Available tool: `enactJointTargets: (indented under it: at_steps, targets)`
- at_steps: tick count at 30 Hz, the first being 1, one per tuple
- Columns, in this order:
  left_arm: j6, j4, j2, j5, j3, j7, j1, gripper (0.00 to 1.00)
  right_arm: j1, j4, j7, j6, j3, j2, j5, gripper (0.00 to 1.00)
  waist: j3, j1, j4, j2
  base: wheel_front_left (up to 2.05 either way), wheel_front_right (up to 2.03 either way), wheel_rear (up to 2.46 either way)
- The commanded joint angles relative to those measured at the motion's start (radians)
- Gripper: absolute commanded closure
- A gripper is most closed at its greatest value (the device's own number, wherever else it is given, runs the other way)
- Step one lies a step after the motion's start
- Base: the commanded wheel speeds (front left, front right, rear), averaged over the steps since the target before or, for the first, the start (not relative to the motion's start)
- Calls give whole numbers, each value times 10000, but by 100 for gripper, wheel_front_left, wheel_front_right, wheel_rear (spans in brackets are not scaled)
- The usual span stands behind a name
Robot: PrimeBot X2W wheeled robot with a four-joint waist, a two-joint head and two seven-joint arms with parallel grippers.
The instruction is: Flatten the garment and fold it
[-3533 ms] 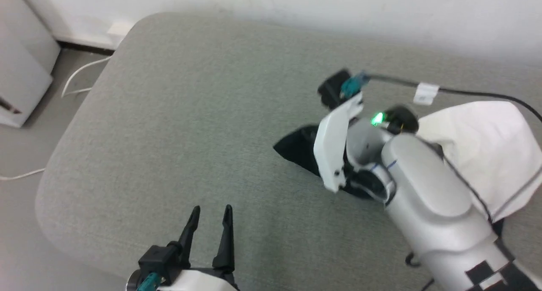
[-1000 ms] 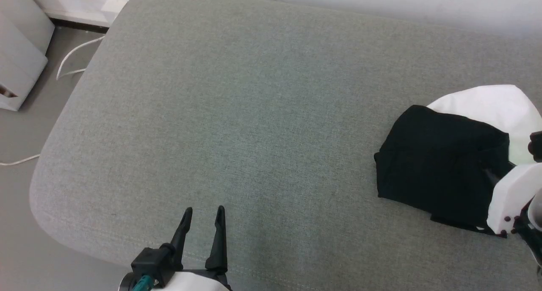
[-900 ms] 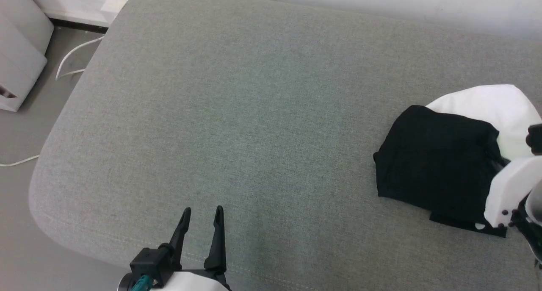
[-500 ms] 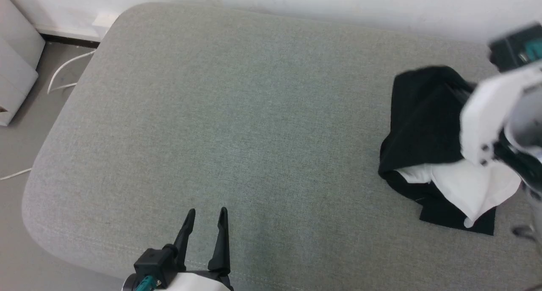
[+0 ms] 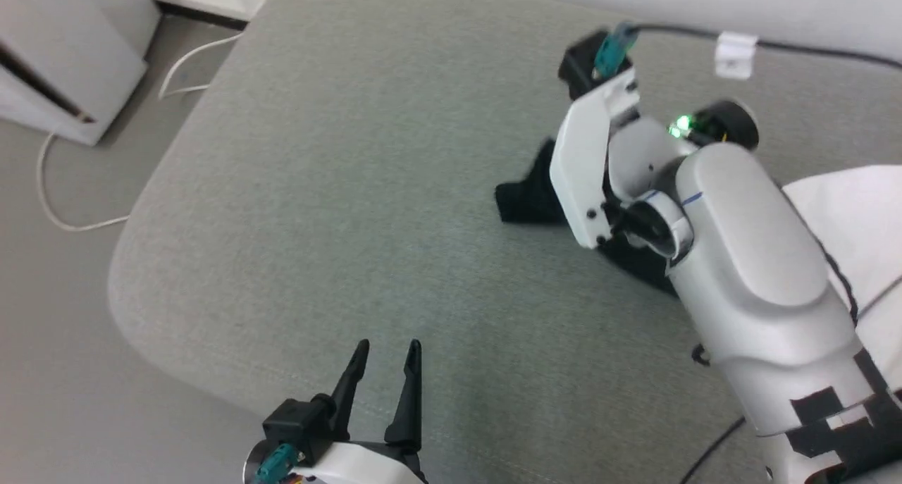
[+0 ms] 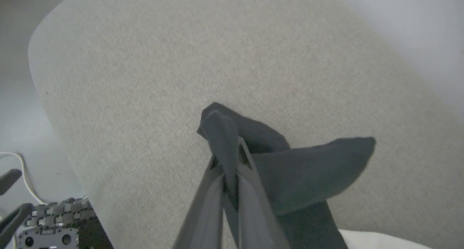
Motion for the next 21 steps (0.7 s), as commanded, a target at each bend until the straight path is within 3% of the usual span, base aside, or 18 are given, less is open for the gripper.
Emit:
enactJointTargets:
  at_steps: [1,9,10,11,12,16,21]
  targets:
    - [60,53,-5,-74,-81,-47,-103,0,49,738,-72,-7,76,-6,-211,100,220,0,780,0,0,0,0]
    - [66,203,-5,-234,-554,-47,-119,0,730,2910,173,-7,443,23,-225,100,167,0,1675,0,0,0,0]
    - [63,230,-5,-236,-603,-47,-122,0,781,3111,160,-7,318,23,-306,95,148,0,1742,0,0,0,0]
    - [73,246,-5,-247,-625,-47,-123,0,811,3300,172,-7,209,23,-420,71,131,0,1781,0,0,0,0]
    - [88,246,-5,-266,-628,-47,-126,0,815,3463,216,-7,129,24,-548,4,116,0,1801,0,0,0,0]
    - [157,282,-5,-267,-527,-47,-73,0,572,3506,376,-7,145,24,-313,0,-89,0,1661,0,0,0,0]
    - [159,448,-5,-100,-266,-47,151,0,-48,3068,1311,-7,849,25,860,0,-720,0,1112,0,0,0,0]
